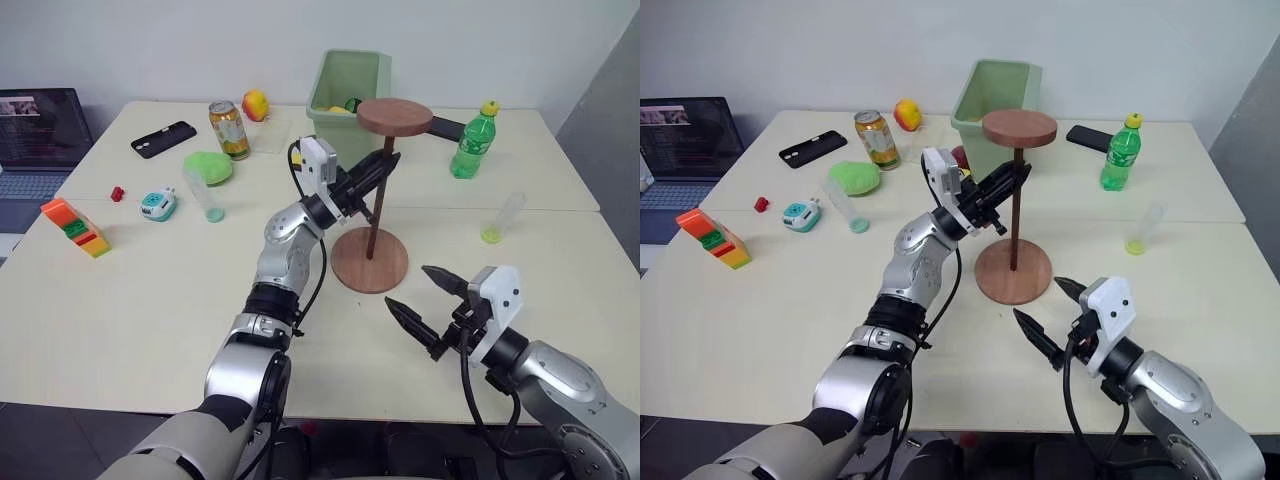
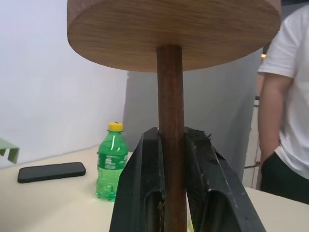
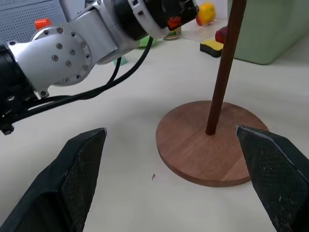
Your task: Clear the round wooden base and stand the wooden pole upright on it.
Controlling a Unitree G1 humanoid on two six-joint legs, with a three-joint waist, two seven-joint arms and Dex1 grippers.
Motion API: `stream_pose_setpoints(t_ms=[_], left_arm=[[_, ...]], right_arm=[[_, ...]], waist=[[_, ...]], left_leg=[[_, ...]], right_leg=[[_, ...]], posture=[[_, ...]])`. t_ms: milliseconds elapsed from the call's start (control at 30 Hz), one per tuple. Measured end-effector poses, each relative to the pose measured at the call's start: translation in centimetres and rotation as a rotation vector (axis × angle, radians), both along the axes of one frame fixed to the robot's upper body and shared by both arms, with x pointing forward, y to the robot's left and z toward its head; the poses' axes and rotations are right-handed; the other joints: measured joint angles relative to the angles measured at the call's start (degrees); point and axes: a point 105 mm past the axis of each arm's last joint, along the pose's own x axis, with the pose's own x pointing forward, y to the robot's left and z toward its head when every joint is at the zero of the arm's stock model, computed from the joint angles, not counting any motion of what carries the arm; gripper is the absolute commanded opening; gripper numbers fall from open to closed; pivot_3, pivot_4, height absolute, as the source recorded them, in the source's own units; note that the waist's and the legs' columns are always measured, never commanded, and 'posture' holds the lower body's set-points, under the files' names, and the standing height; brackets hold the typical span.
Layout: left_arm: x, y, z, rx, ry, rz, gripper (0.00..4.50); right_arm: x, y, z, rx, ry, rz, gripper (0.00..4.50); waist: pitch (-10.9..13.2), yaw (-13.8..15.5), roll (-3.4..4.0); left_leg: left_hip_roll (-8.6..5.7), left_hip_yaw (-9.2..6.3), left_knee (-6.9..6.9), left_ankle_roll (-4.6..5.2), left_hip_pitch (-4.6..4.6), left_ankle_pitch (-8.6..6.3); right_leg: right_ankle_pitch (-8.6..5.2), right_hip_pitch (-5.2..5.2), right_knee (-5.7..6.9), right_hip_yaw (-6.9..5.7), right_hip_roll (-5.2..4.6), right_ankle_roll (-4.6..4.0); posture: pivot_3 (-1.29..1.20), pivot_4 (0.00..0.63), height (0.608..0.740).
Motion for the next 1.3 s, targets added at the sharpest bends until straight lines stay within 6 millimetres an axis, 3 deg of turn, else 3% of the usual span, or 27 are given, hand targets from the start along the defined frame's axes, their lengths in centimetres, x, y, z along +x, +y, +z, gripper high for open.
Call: stream_pose_setpoints(t_ms=[200, 267, 600, 633, 700, 767, 833, 933, 1067, 1200, 1300], left_arm=[[-1.3, 1.8, -1.7, 0.071, -0.015, -0.009, 0.26], [-1.4, 2.2, -2.1, 0.088, -0.008, -0.001, 0.26], [-1.1, 2.3, -2.6, 0.115, 0.018, 0.014, 0.26], [-1.1, 2.3, -2.5, 0.12, 0.021, 0.013, 0.96], [-0.8, 2.5, -3.5, 0.171, 0.065, 0.02, 1.25], [-0.4, 3.2, -6.4, 0.203, 0.197, 0.029, 1.74], [-0.4, 3.3, -7.2, 0.212, 0.251, 0.019, 2.22], [-0.5, 3.4, -5.0, 0.209, 0.209, -0.005, 2.82], [-1.6, 5.0, -1.8, 0.266, 0.127, -0.041, 3.58], [-2.8, 9.3, -1.8, 0.452, 0.151, -0.034, 4.34], [-3.5, 12.8, -1.4, 0.573, 0.192, 0.004, 4.47]], right_arm=[[-0.1, -0.2, -0.4, -0.004, 0.016, -0.012, 4.5], [-0.1, -0.3, -0.5, -0.006, 0.02, -0.016, 4.5], [0.0, -0.2, -0.4, 0.021, 0.023, -0.031, 4.5], [0.0, -0.2, -0.4, 0.021, 0.024, -0.032, 4.5], [0.0, -0.2, -0.4, 0.02, 0.024, -0.033, 4.5], [0.1, -0.3, -0.4, 0.018, 0.023, -0.034, 4.5], [0.4, -0.3, -0.4, 0.007, 0.023, -0.027, 4.5], [1.0, -0.6, -0.1, -0.014, 0.01, -0.016, 4.5], [1.8, -1.3, 0.4, -0.046, 0.004, 0.017, 4.5], [2.2, -3.4, 0.5, -0.124, 0.031, 0.055, 4.5], [3.0, -5.1, 1.3, -0.154, 0.043, 0.07, 4.5]], waist=[[-0.5, -0.1, -0.04], [-0.6, 0.0, -0.13], [-1.2, -0.1, -0.25], [-1.3, -0.1, -0.28], [-1.3, -0.1, -0.21], [-1.1, -0.2, -0.19], [-0.7, 0.0, -0.42], [-0.6, 0.2, -0.43], [-0.6, 0.1, -0.36], [-0.4, -0.2, -0.24], [-0.3, 0.0, -0.22]], left_leg=[[0.04, -0.01, -0.07, 0.0, 0.22, 0.0], [0.05, -0.05, -0.17, 0.07, 0.82, -0.04], [0.07, -0.04, -0.18, 0.29, 1.08, -0.17], [0.07, -0.05, -0.18, 0.29, 1.08, -0.17], [0.05, -0.04, -0.19, 0.3, 1.08, -0.18], [0.04, -0.05, -0.2, 0.3, 0.95, -0.17], [0.06, -0.11, -0.17, 0.29, 0.8, -0.17], [0.05, -0.09, -0.21, 0.25, 0.72, -0.14], [0.07, -0.04, -0.3, 0.13, 0.73, -0.08], [0.08, -0.04, -0.34, 0.24, 0.75, -0.14], [0.08, -0.07, -0.3, 0.36, 0.74, -0.21]], right_leg=[[0.0, 0.19, -0.04, 0.01, 0.03, 0.0], [-0.01, 0.82, -0.12, 0.0, 0.04, 0.01], [-0.02, 1.04, -0.15, 0.06, 0.1, 0.02], [-0.02, 1.04, -0.15, 0.06, 0.1, 0.02], [-0.02, 1.03, -0.15, 0.08, 0.1, 0.02], [-0.02, 0.86, -0.11, 0.1, 0.1, 0.02], [-0.01, 0.75, -0.11, 0.03, 0.12, 0.01], [-0.01, 0.73, -0.25, 0.02, 0.07, 0.01], [-0.01, 0.75, -0.4, 0.05, 0.08, 0.01], [-0.01, 0.74, -0.4, 0.05, 0.09, 0.01], [-0.01, 0.75, -0.39, 0.02, 0.08, 0.01]], posture=[[0.0, 0.15, 0.74], [0.0, 0.15, 0.74], [0.0, 0.15, 0.74], [0.0, 0.15, 0.74], [0.0, 0.15, 0.74], [0.0, 0.15, 0.74], [0.0, 0.15, 0.74], [0.0, 0.15, 0.74], [0.0, 0.15, 0.74], [0.0, 0.15, 0.74], [0.0, 0.15, 0.74]])
